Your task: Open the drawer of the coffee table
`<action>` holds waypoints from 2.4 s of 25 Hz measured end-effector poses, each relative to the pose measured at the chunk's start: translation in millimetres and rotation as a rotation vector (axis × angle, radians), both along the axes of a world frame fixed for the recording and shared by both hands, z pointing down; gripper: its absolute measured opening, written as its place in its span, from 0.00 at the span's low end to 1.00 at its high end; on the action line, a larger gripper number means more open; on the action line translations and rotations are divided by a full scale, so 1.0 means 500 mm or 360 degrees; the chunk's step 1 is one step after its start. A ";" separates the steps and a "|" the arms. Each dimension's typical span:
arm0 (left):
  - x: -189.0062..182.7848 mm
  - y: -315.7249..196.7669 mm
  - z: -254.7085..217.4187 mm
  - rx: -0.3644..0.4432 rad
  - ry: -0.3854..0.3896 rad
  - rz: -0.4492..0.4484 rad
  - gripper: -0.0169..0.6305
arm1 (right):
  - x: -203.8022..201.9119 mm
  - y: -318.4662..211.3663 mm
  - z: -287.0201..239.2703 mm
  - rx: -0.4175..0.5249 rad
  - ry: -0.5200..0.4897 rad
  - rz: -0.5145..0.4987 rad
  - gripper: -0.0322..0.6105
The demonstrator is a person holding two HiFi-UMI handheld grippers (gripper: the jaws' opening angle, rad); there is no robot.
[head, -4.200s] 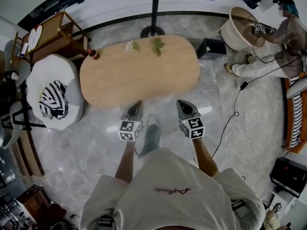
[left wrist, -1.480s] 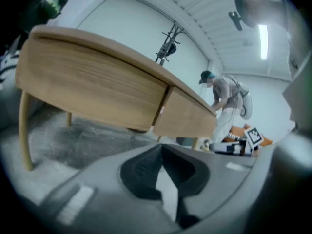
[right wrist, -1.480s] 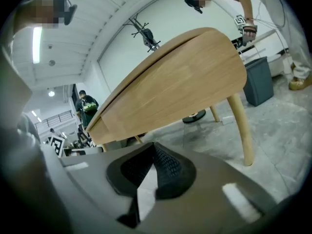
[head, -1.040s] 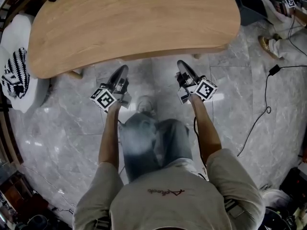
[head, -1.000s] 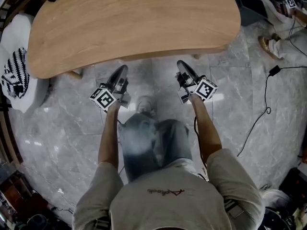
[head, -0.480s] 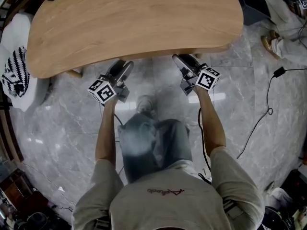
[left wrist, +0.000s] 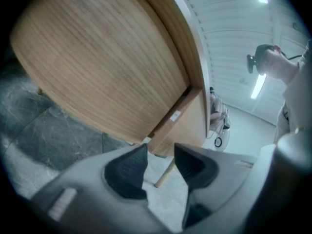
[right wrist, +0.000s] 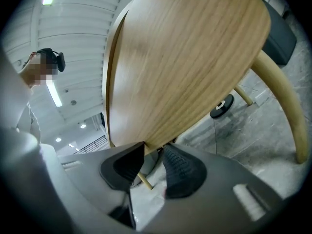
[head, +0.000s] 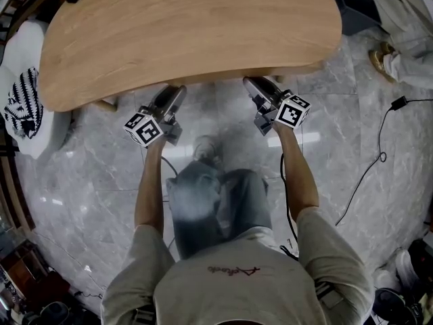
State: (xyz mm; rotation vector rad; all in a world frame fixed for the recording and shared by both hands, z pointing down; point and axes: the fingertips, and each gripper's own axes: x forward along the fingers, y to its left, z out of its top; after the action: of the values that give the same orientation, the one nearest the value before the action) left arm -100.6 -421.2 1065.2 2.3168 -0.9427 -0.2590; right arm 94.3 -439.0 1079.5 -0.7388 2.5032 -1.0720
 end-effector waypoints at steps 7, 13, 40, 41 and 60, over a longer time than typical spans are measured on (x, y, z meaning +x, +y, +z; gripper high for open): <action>-0.005 0.024 0.004 0.0011 -0.0037 0.0025 0.25 | -0.004 0.030 0.007 0.0030 0.0030 -0.0020 0.19; -0.002 0.074 0.002 0.0042 0.0002 0.0059 0.23 | 0.002 0.079 0.006 0.0057 0.0040 -0.0039 0.17; 0.020 0.233 0.019 0.0017 -0.0241 0.0129 0.25 | 0.028 0.239 0.023 0.0098 0.0421 -0.0008 0.16; 0.014 0.237 0.028 0.0014 -0.0297 0.0115 0.25 | 0.030 0.246 0.030 0.0109 0.0497 -0.0007 0.15; -0.038 0.240 0.042 0.0176 -0.0698 0.0072 0.03 | 0.012 0.247 0.037 0.0303 0.1060 0.0099 0.06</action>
State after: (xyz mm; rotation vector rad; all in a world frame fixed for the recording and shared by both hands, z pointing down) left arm -119.6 -301.3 1086.3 2.5474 -1.1019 0.2335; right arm 100.5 -315.5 1098.1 -1.2673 3.0323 -0.6108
